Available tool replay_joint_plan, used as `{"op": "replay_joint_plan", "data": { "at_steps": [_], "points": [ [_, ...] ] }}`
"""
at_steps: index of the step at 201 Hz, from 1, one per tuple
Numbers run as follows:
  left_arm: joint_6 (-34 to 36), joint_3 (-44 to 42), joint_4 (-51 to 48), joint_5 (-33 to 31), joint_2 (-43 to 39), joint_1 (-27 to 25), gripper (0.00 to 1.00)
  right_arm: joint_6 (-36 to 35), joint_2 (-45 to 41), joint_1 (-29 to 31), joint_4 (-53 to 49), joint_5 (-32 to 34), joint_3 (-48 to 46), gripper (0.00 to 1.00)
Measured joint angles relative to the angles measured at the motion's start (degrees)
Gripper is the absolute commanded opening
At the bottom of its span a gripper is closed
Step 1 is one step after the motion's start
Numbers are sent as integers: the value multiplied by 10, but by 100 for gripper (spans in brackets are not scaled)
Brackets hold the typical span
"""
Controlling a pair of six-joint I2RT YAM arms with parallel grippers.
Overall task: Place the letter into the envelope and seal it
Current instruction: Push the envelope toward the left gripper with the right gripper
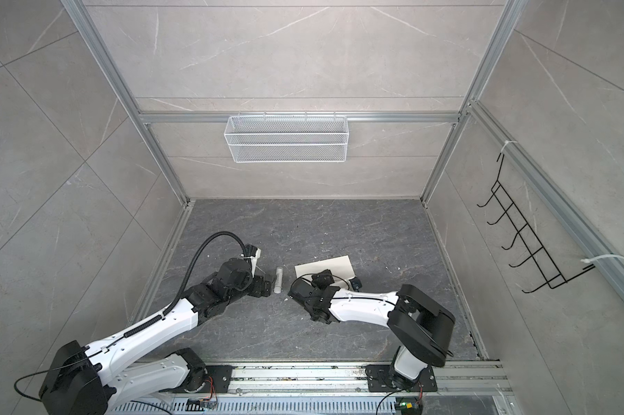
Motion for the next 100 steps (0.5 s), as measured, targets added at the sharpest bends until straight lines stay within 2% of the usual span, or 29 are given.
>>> {"op": "replay_joint_plan", "data": {
  "at_steps": [15,29,60,84,100],
  "points": [
    [-1,3,0,5,7,0,92,-85,-59,-13,36,-8,-27,90],
    [-1,7,-1,17,14,0,92,-181,-105,-50,70,-48,-49,96],
    [4,8,10,62,25,0,89,-413,-152,-190,117,-205,-65,99],
    [27,21,18,104,40,-6,88,-590,-166,-247,97,-303,-46,99],
    [50,44,27,122,57,-24,87,-682,-172,-275,77,-363,-21,99]
  ]
}}
